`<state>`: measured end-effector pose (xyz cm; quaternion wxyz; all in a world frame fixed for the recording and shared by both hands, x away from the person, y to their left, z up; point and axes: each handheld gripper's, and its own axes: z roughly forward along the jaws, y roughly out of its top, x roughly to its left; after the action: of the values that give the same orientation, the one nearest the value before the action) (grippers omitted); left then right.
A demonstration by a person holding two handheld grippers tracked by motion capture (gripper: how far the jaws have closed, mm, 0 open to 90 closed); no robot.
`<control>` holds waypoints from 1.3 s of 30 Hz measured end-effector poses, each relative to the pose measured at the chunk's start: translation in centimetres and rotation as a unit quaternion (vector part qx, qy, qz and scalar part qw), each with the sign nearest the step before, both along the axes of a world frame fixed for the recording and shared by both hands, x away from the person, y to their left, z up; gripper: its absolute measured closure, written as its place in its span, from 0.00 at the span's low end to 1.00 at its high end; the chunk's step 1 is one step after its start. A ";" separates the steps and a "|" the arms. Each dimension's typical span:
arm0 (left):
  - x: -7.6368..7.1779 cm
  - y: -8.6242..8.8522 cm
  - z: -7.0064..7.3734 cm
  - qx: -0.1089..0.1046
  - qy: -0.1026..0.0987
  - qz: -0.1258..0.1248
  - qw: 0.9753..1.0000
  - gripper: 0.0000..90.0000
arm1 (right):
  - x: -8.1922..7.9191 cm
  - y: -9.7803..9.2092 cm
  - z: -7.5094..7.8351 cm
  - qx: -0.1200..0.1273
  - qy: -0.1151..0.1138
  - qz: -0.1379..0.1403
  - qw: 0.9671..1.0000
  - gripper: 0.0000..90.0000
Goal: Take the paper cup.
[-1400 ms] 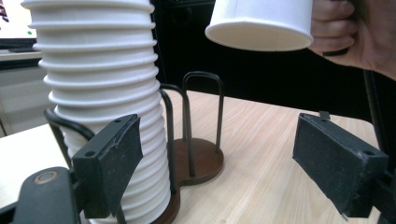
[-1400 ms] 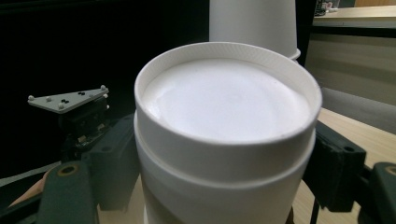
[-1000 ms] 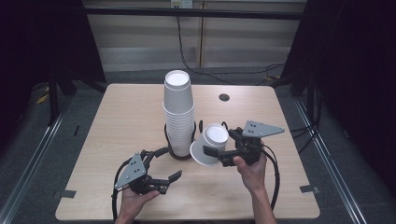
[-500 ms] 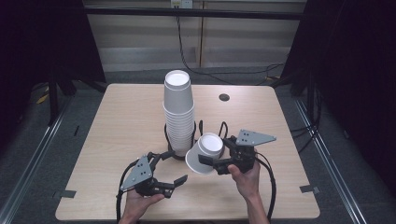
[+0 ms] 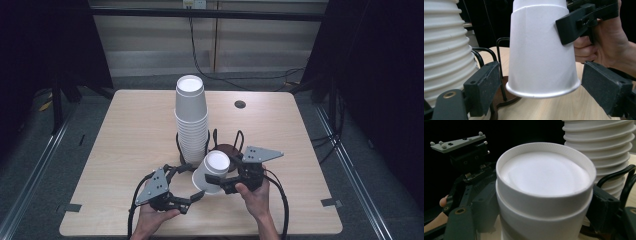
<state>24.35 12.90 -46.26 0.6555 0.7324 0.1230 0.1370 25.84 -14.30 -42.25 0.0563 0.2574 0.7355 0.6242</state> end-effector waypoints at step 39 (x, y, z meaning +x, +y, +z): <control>1.2 -1.4 -1.7 0.014 0.038 -0.030 0.999 0.15 | 0.1 2.2 -1.5 0.008 0.006 0.033 0.999 0.24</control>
<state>25.54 11.54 -48.00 0.6439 0.7495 0.1242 0.0910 25.96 -12.13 -43.75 0.0291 0.2376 0.7390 0.6297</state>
